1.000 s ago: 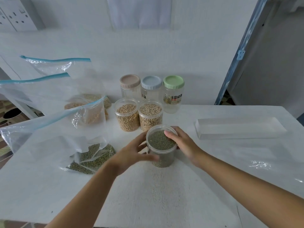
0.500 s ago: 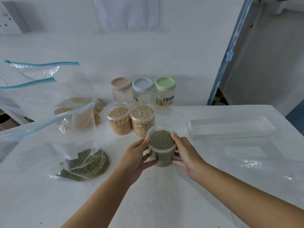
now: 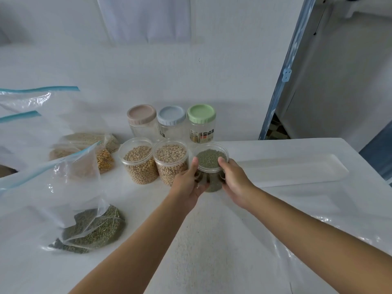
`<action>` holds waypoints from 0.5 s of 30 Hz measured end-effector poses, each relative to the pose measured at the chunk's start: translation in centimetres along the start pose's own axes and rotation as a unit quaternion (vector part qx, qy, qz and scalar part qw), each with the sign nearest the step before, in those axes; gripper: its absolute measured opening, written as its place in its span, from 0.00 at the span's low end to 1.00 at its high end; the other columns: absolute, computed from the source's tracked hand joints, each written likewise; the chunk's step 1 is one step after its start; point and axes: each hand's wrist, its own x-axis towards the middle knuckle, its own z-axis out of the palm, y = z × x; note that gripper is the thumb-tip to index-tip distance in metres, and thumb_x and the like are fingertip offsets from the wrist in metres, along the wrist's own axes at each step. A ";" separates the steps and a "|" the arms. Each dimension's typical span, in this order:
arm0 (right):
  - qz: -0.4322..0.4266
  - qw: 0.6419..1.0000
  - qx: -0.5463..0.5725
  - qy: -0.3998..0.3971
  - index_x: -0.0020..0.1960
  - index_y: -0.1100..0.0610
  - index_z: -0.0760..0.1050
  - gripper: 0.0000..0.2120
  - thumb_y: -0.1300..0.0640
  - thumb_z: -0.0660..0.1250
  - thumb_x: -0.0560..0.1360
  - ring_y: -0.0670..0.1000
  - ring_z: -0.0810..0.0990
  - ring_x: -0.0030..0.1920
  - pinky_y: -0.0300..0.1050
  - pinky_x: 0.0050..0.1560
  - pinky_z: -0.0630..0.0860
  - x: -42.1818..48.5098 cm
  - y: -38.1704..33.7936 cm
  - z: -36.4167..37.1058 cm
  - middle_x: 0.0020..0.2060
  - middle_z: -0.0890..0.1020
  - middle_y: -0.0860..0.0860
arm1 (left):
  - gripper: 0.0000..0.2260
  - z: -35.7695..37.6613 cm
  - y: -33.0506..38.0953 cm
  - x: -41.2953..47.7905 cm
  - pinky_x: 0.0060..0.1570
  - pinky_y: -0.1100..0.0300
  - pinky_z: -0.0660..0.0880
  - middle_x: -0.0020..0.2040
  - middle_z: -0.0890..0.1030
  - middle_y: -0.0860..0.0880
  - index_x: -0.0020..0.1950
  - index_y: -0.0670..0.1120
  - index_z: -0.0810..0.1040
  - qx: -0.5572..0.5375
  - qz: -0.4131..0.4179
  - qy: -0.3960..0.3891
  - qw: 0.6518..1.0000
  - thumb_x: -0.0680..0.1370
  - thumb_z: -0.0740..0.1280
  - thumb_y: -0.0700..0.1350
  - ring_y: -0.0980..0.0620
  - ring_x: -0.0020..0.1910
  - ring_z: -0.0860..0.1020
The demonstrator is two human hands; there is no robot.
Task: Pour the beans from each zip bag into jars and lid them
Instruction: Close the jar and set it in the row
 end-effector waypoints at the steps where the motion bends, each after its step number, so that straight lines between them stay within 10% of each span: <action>1: -0.001 1.000 -0.008 0.000 0.72 0.55 0.69 0.22 0.44 0.59 0.83 0.55 0.77 0.65 0.59 0.69 0.74 0.6 -0.1 0.0 0.65 0.78 0.54 | 0.15 0.1 0.1 0.5 0.55 0.52 0.82 0.43 0.87 0.47 0.59 0.38 0.81 -0.006 0.003 0.004 1.000 0.82 0.68 0.50 0.51 0.41 0.86; 6: 0.006 1.000 -0.023 0.009 0.70 0.53 0.69 0.32 0.36 0.59 0.73 0.56 0.77 0.65 0.60 0.67 0.75 2.6 -0.3 0.2 0.66 0.77 0.54 | 0.19 0.7 0.1 1.9 0.46 0.57 0.84 0.57 0.86 0.43 0.65 0.39 0.80 -0.028 0.001 0.024 0.999 0.82 0.68 0.52 0.47 0.52 0.86; 15: 0.018 0.999 -0.033 -0.006 0.66 0.62 0.73 0.16 0.53 0.62 0.85 0.57 0.81 0.60 0.51 0.56 0.81 1.1 -3.0 -0.6 0.60 0.81 0.58 | 0.20 0.0 1.5 1.6 0.47 0.56 0.84 0.64 0.81 0.40 0.68 0.38 0.77 0.005 -0.043 0.018 0.999 0.81 0.70 0.50 0.46 0.59 0.82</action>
